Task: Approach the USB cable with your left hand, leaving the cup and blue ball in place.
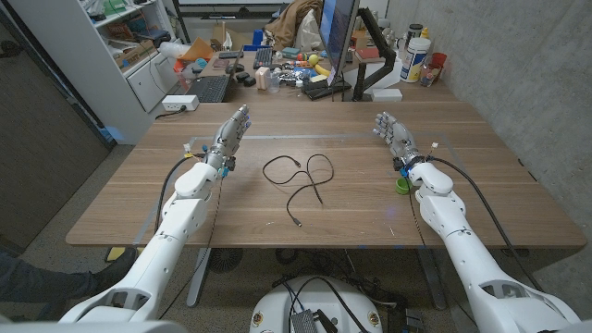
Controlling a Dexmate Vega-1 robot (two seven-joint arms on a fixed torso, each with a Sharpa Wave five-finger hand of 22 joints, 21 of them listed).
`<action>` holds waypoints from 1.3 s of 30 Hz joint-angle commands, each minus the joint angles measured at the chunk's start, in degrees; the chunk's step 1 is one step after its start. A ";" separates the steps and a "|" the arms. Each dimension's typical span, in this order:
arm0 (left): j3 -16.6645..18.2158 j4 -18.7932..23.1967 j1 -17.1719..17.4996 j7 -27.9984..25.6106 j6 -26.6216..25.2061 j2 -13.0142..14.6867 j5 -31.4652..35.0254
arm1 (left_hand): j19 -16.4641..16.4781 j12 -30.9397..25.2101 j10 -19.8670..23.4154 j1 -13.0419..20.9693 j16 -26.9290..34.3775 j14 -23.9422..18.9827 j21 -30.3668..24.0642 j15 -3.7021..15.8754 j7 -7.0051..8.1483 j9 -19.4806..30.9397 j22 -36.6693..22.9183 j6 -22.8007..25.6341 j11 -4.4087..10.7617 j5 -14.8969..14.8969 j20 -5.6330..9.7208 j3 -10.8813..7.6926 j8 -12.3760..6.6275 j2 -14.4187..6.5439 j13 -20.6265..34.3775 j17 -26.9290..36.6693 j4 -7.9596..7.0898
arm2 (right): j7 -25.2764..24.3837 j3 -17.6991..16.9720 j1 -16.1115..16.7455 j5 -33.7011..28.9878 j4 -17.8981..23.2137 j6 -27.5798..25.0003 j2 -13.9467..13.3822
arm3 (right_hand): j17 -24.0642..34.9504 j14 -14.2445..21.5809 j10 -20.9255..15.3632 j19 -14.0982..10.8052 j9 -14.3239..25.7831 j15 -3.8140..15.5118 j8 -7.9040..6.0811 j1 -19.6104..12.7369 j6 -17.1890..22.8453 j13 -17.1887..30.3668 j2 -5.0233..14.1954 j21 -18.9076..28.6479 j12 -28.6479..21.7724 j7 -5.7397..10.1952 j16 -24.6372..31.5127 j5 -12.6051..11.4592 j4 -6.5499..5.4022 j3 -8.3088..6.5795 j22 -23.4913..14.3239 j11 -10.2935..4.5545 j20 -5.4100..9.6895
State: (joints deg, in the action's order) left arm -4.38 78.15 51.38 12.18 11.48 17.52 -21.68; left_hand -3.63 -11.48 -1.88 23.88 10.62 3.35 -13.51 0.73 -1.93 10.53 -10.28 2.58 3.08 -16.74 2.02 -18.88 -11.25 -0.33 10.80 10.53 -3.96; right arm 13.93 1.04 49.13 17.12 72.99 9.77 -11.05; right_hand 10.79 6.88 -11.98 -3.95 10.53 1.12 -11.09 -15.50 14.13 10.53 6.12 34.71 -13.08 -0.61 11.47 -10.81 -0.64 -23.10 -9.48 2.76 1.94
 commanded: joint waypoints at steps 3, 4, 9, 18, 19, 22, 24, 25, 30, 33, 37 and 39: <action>-0.35 2.26 0.56 -0.16 0.35 -0.04 2.98 | -0.32 -0.50 0.41 0.55 0.45 -0.39 0.25 -0.12 -0.12 0.13 -0.07 0.61 0.26 -0.27 0.50 -0.39 -0.32 -0.17 0.26 0.15 0.18 | 1.60 -1.60 -0.73 -0.86 -0.94 0.65 0.80 | 0.17 0.36 -0.41 -0.65 0.30 -0.06 -0.12 -0.07 0.42 0.10 0.32 -0.22 0.30 0.07 0.13 -0.25 0.35 0.03 -0.33 0.01 2.26; -0.33 2.43 0.64 -0.18 0.34 -0.10 2.98 | -0.31 -0.49 0.40 0.56 0.47 -0.44 0.26 -0.10 -0.10 0.14 -0.07 0.69 0.25 -0.27 0.50 -0.38 -0.35 -0.17 0.26 0.15 0.19 | 1.81 -1.68 -0.84 -0.77 -1.13 0.71 0.84 | 0.16 0.35 -0.43 -0.67 0.30 -0.07 -0.12 -0.07 0.42 0.10 0.33 -0.23 0.29 0.07 0.12 -0.25 0.36 0.03 -0.33 0.01 2.30; -0.31 3.21 1.02 -0.38 0.64 -0.18 3.39 | -0.27 -0.46 0.39 0.60 0.47 -0.50 0.31 -0.12 -0.08 0.14 -0.07 0.80 0.19 -0.28 0.41 -0.36 -0.37 -0.20 0.25 0.15 0.20 | 2.43 -1.85 -1.38 -0.91 -2.05 1.34 0.91 | 0.16 0.37 -0.47 -0.71 0.30 -0.04 -0.13 -0.01 0.47 0.10 0.34 -0.42 0.31 0.17 0.10 -0.24 0.38 0.05 -0.34 0.10 2.24; -0.44 4.35 1.21 -0.24 1.03 -0.17 3.89 | -0.23 -0.49 0.56 0.67 0.50 -0.69 0.42 -0.13 -0.08 0.15 -0.08 0.93 0.09 -0.29 0.05 -0.32 -0.38 -0.25 0.25 0.14 0.22 | 2.57 -2.40 -1.57 -0.95 -2.39 1.85 1.08 | 0.13 0.40 -0.45 -0.77 0.30 -0.09 -0.13 0.02 0.53 0.10 0.39 -0.68 0.37 0.22 0.07 -0.23 0.45 0.04 -0.34 0.11 2.22; -0.45 4.46 1.22 -0.19 1.10 -0.16 3.92 | -0.23 -0.49 0.56 0.68 0.50 -0.70 0.43 -0.09 -0.04 0.15 -0.08 0.93 0.06 -0.29 0.05 -0.31 -0.38 -0.25 0.25 0.14 0.22 | 2.49 -2.46 -1.53 -0.97 -2.33 1.80 1.10 | 0.15 0.40 -0.47 -0.79 0.30 -0.09 -0.14 0.06 0.55 0.10 0.41 -0.71 0.37 0.20 0.07 -0.23 0.44 0.05 -0.35 -0.02 2.19; -0.43 5.01 1.40 -0.16 1.23 -0.08 4.04 | -0.21 -0.48 0.58 0.71 0.49 -0.72 0.46 -0.15 -0.03 0.15 -0.08 1.00 0.04 -0.30 -0.01 -0.30 -0.39 -0.27 0.25 0.14 0.23 | 2.39 -2.59 -1.47 -0.98 -2.33 1.83 1.18 | 0.16 0.41 -0.54 -0.80 0.30 -0.11 -0.14 0.12 0.56 0.10 0.41 -0.80 0.36 0.21 0.08 -0.21 0.43 0.09 -0.35 0.08 2.19; -0.38 5.47 1.59 -0.28 1.38 -0.05 4.19 | -0.21 -0.48 0.61 0.72 0.49 -0.73 0.48 -0.12 -0.03 0.15 -0.08 1.07 0.09 -0.31 -0.01 -0.29 -0.42 -0.28 0.25 0.14 0.24 | 2.32 -2.64 -1.45 -1.05 -2.31 1.82 1.19 | 0.16 0.43 -0.59 -0.82 0.30 -0.12 -0.13 0.14 0.57 0.10 0.41 -0.86 0.35 0.21 0.07 -0.21 0.44 0.10 -0.35 -0.03 2.15; -0.35 5.70 1.68 -0.26 1.40 -0.01 4.19 | -0.21 -0.47 0.60 0.74 0.49 -0.75 0.49 -0.08 0.01 0.15 -0.08 1.08 0.08 -0.31 -0.03 -0.29 -0.42 -0.28 0.25 0.14 0.24 | 2.30 -2.67 -1.45 -1.04 -2.34 1.88 1.23 | 0.15 0.46 -0.59 -0.83 0.30 -0.13 -0.14 0.15 0.60 0.10 0.40 -0.89 0.36 0.19 0.08 -0.20 0.45 0.11 -0.35 -0.03 2.16; -0.20 6.65 2.11 -0.22 1.86 0.23 4.45 | -0.20 -0.43 0.56 0.79 0.47 -0.77 0.56 -0.11 -0.11 0.15 -0.09 1.19 0.25 -0.32 -0.04 -0.27 -0.43 -0.32 0.25 0.14 0.26 | 2.34 -2.67 -1.58 -1.12 -2.47 2.00 1.32 | 0.14 0.51 -0.68 -0.90 0.30 -0.15 -0.14 0.17 0.62 0.10 0.42 -1.03 0.35 0.22 0.07 -0.20 0.49 0.11 -0.36 0.07 2.10; -0.09 7.33 2.41 -0.22 1.82 0.45 4.56 | -0.22 -0.44 0.62 0.82 0.46 -0.76 0.60 -0.14 -0.08 0.16 -0.09 1.27 0.11 -0.32 -0.09 -0.26 -0.45 -0.35 0.25 0.14 0.27 | 2.28 -2.61 -1.76 -1.23 -2.62 2.12 1.43 | 0.14 0.55 -0.64 -0.99 0.31 -0.09 -0.13 0.23 0.63 0.10 0.45 -1.20 0.40 0.27 0.06 -0.19 0.51 0.13 -0.36 -0.13 2.03; -0.06 7.90 2.64 0.14 1.83 0.98 4.83 | -0.21 -0.43 0.62 0.86 0.46 -0.81 0.64 -0.16 -0.09 0.16 -0.09 1.31 0.11 -0.33 -0.11 -0.25 -0.45 -0.37 0.25 0.14 0.28 | 2.34 -2.51 -2.01 -1.32 -2.88 2.30 1.53 | 0.13 0.65 -0.65 -1.06 0.31 -0.11 -0.12 0.28 0.65 0.10 0.47 -1.35 0.42 0.28 0.08 -0.18 0.53 0.15 -0.37 -0.38 2.01; -0.04 8.14 2.79 0.05 1.87 1.13 5.08 | -0.23 -0.41 0.61 0.88 0.45 -0.80 0.67 -0.17 -0.06 0.16 -0.09 1.25 0.07 -0.33 -0.14 -0.24 -0.41 -0.39 0.25 0.14 0.29 | 2.30 -2.43 -2.15 -1.41 -3.00 2.48 1.62 | 0.13 0.70 -0.70 -1.08 0.31 -0.16 -0.12 0.29 0.65 0.10 0.50 -1.42 0.42 0.28 0.09 -0.17 0.54 0.15 -0.37 -0.19 1.95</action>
State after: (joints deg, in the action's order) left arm -4.64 84.57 53.43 11.98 13.11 17.83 -17.35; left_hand -3.62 -11.48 -1.67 24.02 10.84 2.84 -12.91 0.65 -2.04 10.52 -10.26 3.29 2.86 -16.74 2.02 -18.88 -11.47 -0.47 10.80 10.53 -3.95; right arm 16.26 -1.48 47.49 16.00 70.50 11.75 -9.72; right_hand 10.79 6.97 -12.18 -4.56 10.52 1.03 -11.09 -15.48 14.44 10.53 6.14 33.48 -12.64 -0.31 11.46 -10.81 -0.40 -22.86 -9.74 2.56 2.15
